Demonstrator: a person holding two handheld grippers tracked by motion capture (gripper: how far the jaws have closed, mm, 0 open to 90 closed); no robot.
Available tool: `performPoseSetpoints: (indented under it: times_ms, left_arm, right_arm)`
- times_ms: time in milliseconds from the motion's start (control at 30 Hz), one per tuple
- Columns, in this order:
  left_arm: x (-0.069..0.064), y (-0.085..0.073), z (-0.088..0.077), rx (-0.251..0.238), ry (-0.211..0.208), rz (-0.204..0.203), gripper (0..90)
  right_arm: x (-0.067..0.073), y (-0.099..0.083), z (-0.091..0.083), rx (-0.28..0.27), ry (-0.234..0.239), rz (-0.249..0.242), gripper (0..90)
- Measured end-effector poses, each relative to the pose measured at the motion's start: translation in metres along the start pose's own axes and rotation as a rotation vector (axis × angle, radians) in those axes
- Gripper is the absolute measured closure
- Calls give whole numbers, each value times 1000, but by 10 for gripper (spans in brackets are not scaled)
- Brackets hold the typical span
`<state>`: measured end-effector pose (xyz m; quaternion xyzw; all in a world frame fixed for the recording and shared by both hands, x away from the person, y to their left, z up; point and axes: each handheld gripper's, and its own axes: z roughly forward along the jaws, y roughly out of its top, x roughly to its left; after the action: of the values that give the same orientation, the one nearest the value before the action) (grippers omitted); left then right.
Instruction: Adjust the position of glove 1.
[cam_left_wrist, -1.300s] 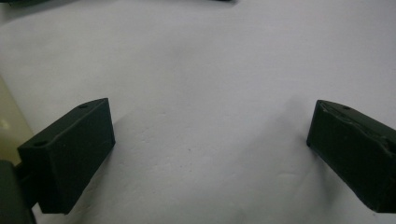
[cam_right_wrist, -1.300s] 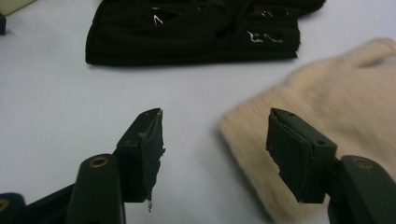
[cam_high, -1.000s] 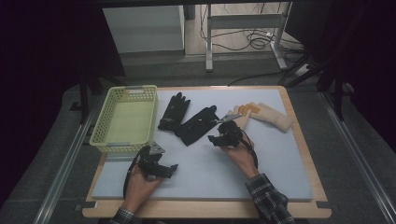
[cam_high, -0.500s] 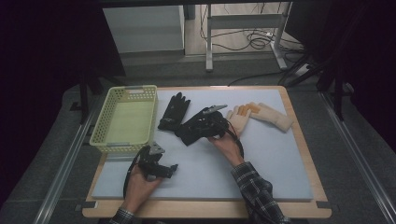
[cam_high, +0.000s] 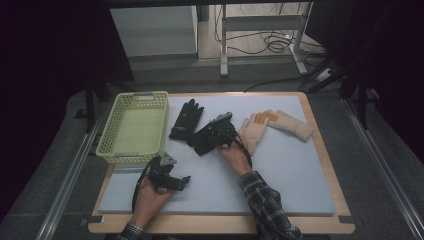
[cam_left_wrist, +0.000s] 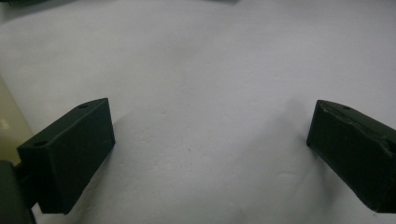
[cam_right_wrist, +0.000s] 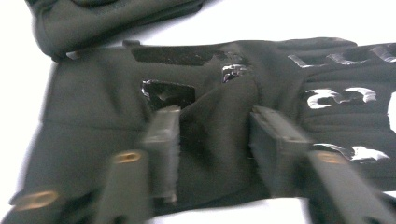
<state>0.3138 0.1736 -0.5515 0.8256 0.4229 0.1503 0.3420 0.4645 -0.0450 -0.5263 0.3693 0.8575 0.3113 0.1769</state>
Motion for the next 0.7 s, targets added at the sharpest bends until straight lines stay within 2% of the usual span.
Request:
performPoseSetpoints:
  times_ms: [67,100,167,367,400,433,467,500,567,633,700]
  left_arm:
    - [0,0,0,0,0,0,9]
    - [0,0,0,0,0,0,9]
    - [0,0,0,1,0,0,9]
    - [0,0,0,0,0,0,9]
    - [0,0,0,1,0,0,8]
    - [0,0,0,1,0,0,8]
    - [0,0,0,1,-1,-1,8]
    - [0,0,0,1,-1,-1,8]
    - [0,0,0,-1,-1,-3,8]
    - [0,0,0,0,-2,-3,8]
    - [0,0,0,1,-1,-2,8]
  right_arm:
    - [0,-2,-2,-8,4,-1,693]
    - [0,-2,-2,-8,4,-1,693]
    - [2,-2,-5,-7,7,-51,796]
    - [-11,-3,-22,5,18,-98,798]
    - [-21,-7,-30,10,12,-103,743]
    - [-21,-7,-30,10,12,-103,743]
    - [-33,-12,-34,25,-15,-80,615]
    - [-38,-14,-37,16,-15,-62,580]
    - [-42,-15,-39,10,-5,-48,551]
    - [-48,-17,-45,-30,18,8,532]
    - [-46,-13,-43,-44,57,38,477]
